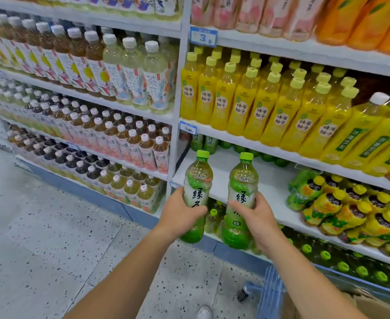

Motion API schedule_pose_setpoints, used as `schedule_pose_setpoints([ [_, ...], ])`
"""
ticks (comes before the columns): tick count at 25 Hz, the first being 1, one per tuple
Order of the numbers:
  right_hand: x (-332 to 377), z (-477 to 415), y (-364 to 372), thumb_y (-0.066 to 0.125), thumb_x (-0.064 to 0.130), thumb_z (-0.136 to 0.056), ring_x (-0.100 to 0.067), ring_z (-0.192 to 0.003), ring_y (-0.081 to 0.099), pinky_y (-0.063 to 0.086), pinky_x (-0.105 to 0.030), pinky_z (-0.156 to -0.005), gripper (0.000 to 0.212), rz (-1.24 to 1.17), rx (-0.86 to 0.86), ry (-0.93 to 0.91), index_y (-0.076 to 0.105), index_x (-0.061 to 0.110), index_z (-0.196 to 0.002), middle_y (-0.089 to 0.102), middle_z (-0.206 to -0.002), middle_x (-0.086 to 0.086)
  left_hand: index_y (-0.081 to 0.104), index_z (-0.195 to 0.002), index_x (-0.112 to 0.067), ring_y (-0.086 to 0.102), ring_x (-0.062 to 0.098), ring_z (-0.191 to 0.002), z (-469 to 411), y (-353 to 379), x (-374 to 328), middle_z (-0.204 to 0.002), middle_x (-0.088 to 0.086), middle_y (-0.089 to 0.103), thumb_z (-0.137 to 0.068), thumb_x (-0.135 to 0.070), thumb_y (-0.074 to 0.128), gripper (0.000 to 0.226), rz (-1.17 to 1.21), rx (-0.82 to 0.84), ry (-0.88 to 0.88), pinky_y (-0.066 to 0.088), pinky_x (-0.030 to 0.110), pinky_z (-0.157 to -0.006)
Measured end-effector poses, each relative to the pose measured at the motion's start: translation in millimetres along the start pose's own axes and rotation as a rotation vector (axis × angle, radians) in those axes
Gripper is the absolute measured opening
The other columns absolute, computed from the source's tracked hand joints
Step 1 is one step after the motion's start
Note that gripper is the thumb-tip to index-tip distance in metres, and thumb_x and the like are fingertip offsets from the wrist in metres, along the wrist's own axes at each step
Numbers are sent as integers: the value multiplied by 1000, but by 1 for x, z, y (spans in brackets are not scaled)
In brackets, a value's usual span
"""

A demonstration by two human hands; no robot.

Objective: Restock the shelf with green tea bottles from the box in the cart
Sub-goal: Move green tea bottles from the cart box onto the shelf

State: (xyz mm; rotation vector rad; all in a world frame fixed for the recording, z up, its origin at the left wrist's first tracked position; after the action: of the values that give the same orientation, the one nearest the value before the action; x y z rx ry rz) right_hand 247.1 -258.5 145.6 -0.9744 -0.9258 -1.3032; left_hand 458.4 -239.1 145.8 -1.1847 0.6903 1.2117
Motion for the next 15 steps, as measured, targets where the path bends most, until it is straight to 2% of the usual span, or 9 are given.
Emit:
schedule_pose_setpoints([
  [4, 2, -48, -2, 83, 42, -58, -6, -80, 73, 59, -32, -68, 49, 100, -62, -64, 66, 36, -104, 75, -92, 15, 63, -95, -32, 67, 0, -71, -49, 12, 0, -82, -11, 71, -57, -38, 75, 41, 3, -21, 23, 53, 23, -54],
  [7, -9, -84, -5, 78, 48, -50, -4, -77, 71, 58, -32, -68, 55, 143, -107, -90, 66, 34, -101, 74, -88, 17, 64, -94, -29, 69, 9, -75, -89, 22, 2, -85, -6, 72, -57, -35, 76, 40, -31, -14, 91, 60, 33, -62],
  [10, -31, -122, -7, 80, 39, -54, -10, -79, 71, 57, -33, -68, 48, 142, -184, -79, 66, 31, -99, 74, -86, 11, 65, -94, -27, 70, 14, -80, -132, 35, 15, -88, -3, 72, -61, -26, 79, 36, -53, -7, 157, 61, 40, -67],
  [12, -46, -147, -7, 80, 30, -59, -15, -81, 71, 55, -31, -66, 42, 145, -222, -80, 65, 29, -99, 74, -88, 6, 65, -93, -29, 69, 5, -77, -161, 44, 26, -85, -9, 72, -63, -22, 82, 35, -57, -26, 198, 60, 30, -64],
  [15, -69, -183, -5, 80, 22, -64, -11, -79, 69, 50, -25, -59, 38, 148, -271, -114, 65, 29, -98, 72, -86, 8, 67, -92, -30, 66, -6, -73, -203, 60, 43, -81, -15, 72, -62, -25, 83, 34, -58, -34, 256, 49, 11, -54],
])
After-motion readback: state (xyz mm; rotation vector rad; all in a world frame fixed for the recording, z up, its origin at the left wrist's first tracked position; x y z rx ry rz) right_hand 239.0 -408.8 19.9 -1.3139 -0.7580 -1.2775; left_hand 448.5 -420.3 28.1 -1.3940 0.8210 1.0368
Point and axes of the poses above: each hand's wrist, its own z-axis away from the middle knuckle, its own y-axis out of the palm, x = y × z, the point moved 3 cm from there along -z, towards the middle knuckle
